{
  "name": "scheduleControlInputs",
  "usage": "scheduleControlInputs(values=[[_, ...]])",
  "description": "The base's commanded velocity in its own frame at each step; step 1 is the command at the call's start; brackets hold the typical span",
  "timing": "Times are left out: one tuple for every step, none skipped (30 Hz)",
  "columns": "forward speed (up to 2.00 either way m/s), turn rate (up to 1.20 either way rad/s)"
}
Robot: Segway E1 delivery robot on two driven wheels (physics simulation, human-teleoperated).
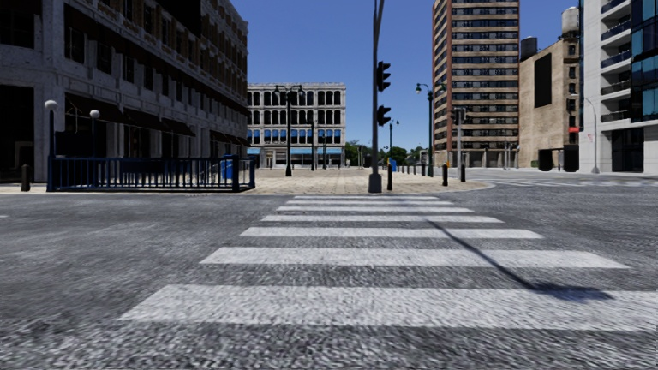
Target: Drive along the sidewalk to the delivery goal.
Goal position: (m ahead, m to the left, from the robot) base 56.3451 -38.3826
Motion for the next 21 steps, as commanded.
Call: scheduleControlInputs(values=[[2.0,0.0],[2.0,0.0],[2.0,0.0],[2.0,0.0],[2.0,0.0],[2.0,0.0],[2.0,0.0],[2.0,0.0],[2.0,0.0],[2.0,0.0],[2.0,0.0],[2.0,0.0],[2.0,0.0],[2.0,0.0],[2.0,0.0],[2.0,0.0],[2.0,0.0],[2.0,0.0],[2.0,0.0],[2.0,0.0],[2.0,0.0]])
